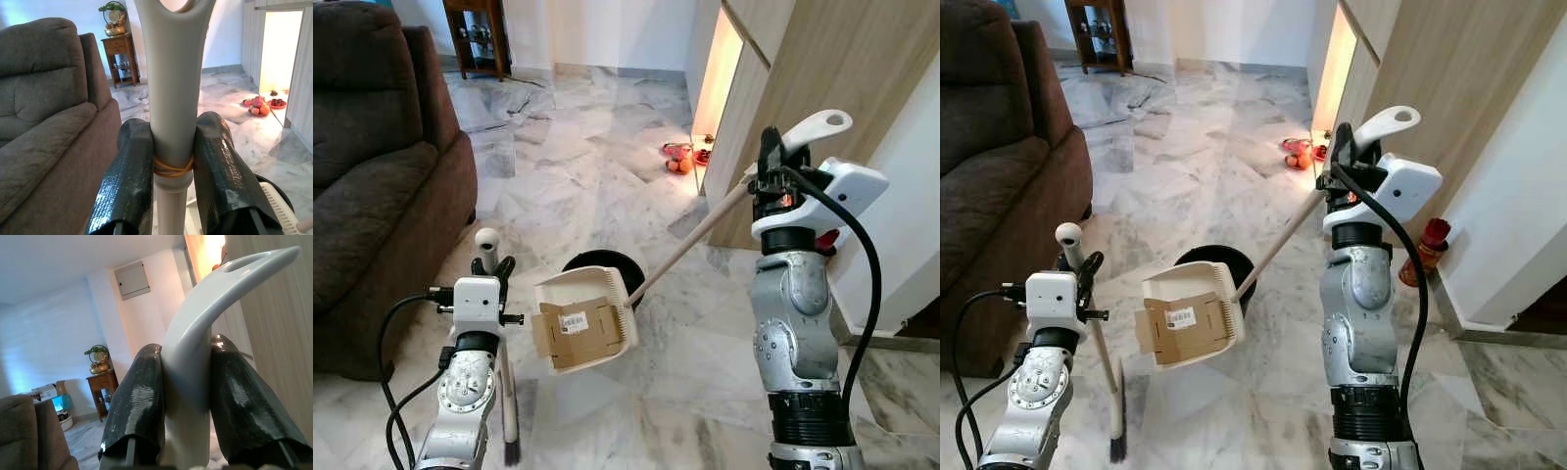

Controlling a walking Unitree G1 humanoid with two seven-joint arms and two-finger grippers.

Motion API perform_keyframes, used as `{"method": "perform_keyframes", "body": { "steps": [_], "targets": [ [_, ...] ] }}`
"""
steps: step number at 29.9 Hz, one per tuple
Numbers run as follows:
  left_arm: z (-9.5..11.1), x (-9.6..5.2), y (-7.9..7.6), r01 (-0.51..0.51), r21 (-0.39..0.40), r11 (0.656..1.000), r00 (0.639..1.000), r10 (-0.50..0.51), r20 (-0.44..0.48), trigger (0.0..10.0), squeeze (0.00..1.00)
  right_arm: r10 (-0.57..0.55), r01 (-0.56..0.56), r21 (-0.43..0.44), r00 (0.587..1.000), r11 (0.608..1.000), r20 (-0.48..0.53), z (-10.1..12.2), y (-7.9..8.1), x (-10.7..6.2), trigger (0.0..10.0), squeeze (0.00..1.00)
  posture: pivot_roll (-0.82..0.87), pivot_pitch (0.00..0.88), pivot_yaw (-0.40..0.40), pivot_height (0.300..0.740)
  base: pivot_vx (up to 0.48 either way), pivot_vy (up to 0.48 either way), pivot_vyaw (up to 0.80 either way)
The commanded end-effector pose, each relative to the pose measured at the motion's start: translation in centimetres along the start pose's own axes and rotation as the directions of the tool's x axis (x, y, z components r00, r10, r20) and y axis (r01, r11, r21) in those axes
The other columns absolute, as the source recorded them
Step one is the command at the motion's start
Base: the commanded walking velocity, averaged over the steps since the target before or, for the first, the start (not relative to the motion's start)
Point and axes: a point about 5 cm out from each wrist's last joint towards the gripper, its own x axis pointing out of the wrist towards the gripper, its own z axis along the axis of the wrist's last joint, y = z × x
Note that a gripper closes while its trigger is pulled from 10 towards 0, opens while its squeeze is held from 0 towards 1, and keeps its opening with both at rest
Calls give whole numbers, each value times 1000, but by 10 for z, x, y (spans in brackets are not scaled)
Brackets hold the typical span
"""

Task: Sweep floor

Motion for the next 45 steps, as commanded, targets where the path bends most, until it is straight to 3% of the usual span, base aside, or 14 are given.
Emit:
{"method": "perform_keyframes", "body": {
  "steps": [1,45],
  "targets": [
    [15,5,-3,4,2,1000,996,-4,84,10000,0,16,-19,21,994,1000,112,23,6,6,10000,0,131,0,-51,740,292,0,0],
    [19,8,-3,-19,-15,1000,995,20,100,10000,0,31,-35,38,995,999,92,19,10,7,10000,0,145,0,-69,740,331,0,0]
  ]
}}
